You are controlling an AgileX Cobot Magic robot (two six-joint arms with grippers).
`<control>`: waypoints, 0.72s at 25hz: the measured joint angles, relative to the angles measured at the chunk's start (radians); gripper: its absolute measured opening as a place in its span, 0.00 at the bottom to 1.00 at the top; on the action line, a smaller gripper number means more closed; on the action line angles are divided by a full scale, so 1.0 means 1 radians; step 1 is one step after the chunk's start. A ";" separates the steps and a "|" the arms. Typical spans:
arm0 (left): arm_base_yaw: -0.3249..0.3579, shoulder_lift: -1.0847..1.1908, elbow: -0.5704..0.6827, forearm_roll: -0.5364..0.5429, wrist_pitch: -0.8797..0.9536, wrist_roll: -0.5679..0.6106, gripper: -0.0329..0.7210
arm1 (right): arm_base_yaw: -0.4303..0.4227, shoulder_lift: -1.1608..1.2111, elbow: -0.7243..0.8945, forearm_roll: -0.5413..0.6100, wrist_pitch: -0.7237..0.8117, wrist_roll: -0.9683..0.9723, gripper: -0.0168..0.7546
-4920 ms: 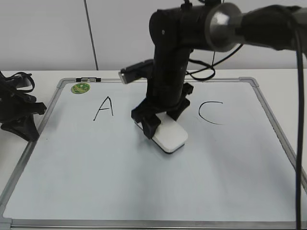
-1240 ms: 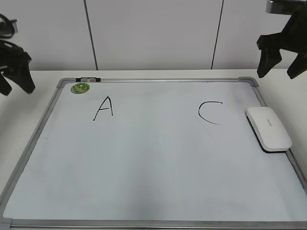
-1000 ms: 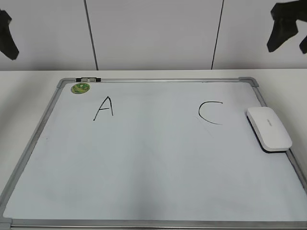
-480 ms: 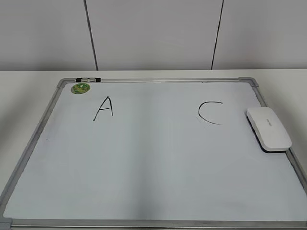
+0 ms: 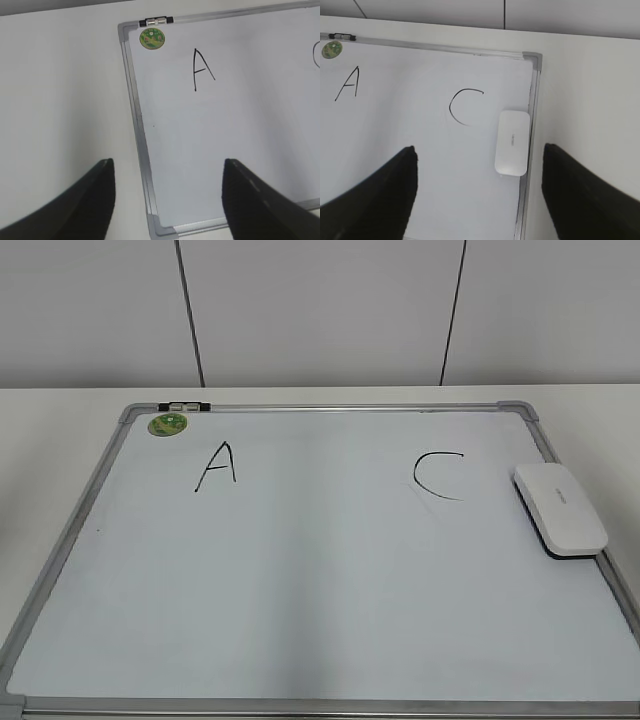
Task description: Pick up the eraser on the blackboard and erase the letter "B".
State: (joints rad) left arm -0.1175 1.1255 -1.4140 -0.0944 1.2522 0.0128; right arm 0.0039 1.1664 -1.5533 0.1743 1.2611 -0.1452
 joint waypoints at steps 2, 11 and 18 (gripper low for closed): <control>0.000 -0.068 0.065 0.002 0.004 0.000 0.69 | 0.000 -0.064 0.068 0.006 0.000 0.000 0.79; 0.000 -0.376 0.380 0.010 0.010 0.000 0.69 | 0.000 -0.439 0.465 0.049 0.001 0.000 0.79; 0.000 -0.584 0.580 0.022 0.012 0.000 0.69 | 0.000 -0.700 0.754 0.049 -0.029 0.000 0.79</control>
State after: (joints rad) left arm -0.1175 0.5411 -0.8343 -0.0720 1.2643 0.0128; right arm 0.0039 0.4662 -0.7992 0.2229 1.2322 -0.1452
